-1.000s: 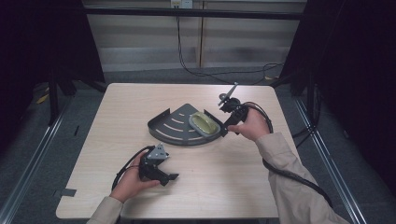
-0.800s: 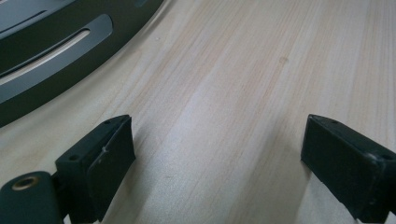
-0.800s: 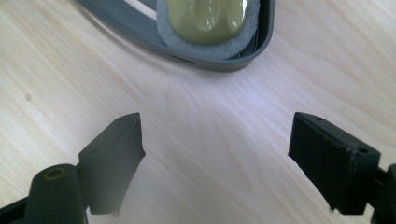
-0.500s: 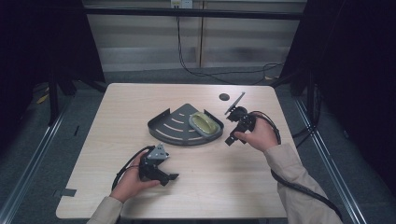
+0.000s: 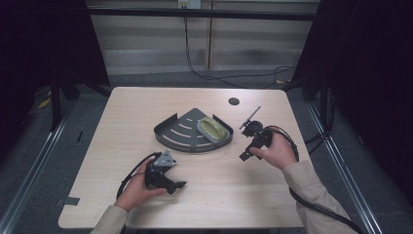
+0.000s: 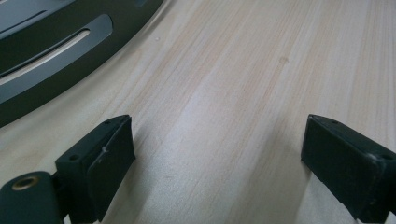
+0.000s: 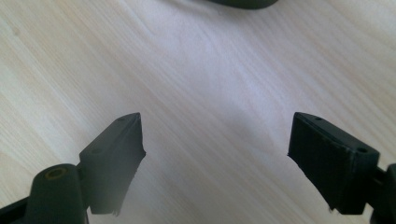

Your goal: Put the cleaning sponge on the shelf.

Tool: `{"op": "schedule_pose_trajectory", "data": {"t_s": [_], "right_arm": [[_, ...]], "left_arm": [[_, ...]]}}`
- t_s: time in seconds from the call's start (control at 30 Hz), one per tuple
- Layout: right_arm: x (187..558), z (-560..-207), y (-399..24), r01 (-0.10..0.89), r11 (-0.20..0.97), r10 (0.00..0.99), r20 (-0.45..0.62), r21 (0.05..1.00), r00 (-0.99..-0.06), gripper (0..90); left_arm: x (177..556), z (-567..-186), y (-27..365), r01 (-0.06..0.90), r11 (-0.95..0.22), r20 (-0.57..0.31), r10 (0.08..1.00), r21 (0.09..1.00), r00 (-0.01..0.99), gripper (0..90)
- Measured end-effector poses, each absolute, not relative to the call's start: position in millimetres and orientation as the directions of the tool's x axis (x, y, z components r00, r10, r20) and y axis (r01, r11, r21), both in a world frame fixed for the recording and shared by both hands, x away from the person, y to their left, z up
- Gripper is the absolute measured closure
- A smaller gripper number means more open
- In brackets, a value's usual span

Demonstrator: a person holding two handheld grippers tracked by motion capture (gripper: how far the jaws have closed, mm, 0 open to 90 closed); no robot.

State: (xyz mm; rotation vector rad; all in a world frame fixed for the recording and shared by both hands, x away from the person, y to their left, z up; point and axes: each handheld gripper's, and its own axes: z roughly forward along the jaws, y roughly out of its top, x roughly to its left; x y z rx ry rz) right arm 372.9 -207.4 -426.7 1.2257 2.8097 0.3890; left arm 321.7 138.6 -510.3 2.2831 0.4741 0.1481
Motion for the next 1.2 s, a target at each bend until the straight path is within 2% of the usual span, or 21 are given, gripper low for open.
{"op": "schedule_pose_trajectory", "data": {"t_s": [1.2], "right_arm": [[316, -463, -250, 0.703, 0.661, 0.724, 0.025, 0.264, -0.69, 18.4]], "left_arm": [[322, -510, 139, 0.29, -0.623, -0.042, 0.382, 0.726, 0.923, 9.1]]}}
